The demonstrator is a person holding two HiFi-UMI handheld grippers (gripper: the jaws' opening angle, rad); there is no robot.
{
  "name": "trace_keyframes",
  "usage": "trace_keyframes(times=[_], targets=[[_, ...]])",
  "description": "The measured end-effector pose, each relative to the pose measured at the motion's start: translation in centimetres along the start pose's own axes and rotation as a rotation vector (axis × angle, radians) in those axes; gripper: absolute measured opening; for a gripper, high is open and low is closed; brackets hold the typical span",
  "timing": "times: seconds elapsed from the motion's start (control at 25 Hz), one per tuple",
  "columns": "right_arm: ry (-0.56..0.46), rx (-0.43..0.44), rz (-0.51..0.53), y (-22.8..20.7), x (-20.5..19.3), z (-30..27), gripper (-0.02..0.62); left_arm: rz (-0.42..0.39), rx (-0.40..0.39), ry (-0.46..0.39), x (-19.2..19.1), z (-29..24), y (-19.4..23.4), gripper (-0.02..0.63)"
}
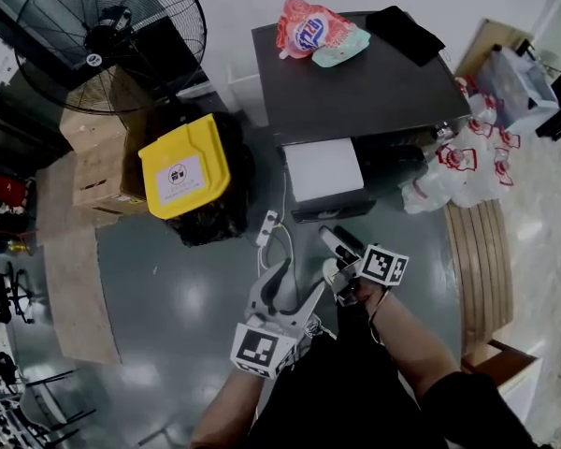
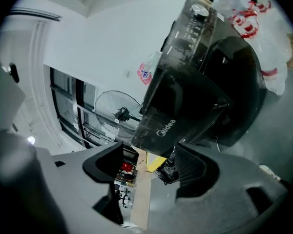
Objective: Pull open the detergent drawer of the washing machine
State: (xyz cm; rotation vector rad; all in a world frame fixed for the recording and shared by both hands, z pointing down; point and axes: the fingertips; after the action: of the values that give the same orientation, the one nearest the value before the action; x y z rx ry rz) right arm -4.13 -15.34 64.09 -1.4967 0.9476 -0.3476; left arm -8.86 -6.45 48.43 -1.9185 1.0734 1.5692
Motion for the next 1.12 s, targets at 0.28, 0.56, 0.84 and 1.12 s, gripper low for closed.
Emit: trace_keyframes(times=[0.28, 0.56, 0.84, 1.12], targets=[[0.012, 0.047, 0.361, 7.4, -1.0, 2.7, 0.195, 0.011, -0.001, -0.062, 1.3, 3.1, -0.7, 0.258], [-0.009, 0.069, 0.747, 15.0, -2.1, 6.6, -0.002, 0.023, -0.013, -0.092, 1.3, 5.6, -1.4, 0.247], [-0.051, 0.097, 0.945, 20.7, -1.2, 11.0, -0.002, -0.012, -0.038, -0.114, 2.2, 6.0, -3.7, 0.132], [-0.029, 0.136, 1.072, 23.3, -0.4, 15.6, 0.0, -0.031, 0.017, -0.099, 3.4, 5.5, -7.0, 0.015]])
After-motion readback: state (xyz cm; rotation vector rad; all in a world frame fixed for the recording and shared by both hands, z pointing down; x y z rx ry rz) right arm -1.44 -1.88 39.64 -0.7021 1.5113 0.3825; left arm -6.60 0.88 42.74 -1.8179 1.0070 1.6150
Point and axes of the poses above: the fingertips, and each gripper's own axes: z backward along the fingers, y to its left, x out of its top, and after that the axes turned 3 degrees about -z, right-handed
